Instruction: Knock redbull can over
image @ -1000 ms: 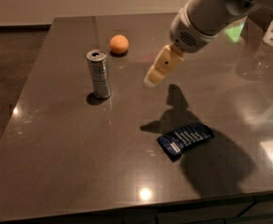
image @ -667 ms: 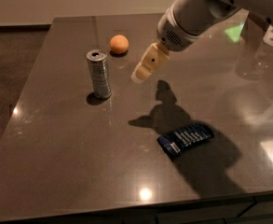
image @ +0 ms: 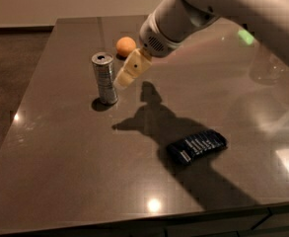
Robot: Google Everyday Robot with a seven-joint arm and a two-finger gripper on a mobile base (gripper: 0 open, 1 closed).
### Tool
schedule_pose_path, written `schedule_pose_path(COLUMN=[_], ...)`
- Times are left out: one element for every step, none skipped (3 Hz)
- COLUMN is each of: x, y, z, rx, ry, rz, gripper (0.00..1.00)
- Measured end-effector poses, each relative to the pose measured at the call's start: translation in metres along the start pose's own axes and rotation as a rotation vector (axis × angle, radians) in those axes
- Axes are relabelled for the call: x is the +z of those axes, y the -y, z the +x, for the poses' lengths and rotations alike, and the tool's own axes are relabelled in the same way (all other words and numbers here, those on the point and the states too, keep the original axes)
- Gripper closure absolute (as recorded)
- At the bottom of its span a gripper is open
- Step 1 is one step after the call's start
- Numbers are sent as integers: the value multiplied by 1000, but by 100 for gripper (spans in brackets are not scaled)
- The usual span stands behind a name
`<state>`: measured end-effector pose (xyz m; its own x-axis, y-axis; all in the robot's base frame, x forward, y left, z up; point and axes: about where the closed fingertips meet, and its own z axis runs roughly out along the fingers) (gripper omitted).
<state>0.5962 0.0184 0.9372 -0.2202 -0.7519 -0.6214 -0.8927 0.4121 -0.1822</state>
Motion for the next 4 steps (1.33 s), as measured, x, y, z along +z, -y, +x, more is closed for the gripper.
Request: schedule_pose_path(x=[22, 39, 46, 51], y=[-10, -21, -29, -32], z=[-15, -28, -35, -40], rx=[-14, -18, -23, -23], ry=[19, 52, 71, 89], rz=[-35, -74, -99, -127], gripper=[0, 0, 0, 14])
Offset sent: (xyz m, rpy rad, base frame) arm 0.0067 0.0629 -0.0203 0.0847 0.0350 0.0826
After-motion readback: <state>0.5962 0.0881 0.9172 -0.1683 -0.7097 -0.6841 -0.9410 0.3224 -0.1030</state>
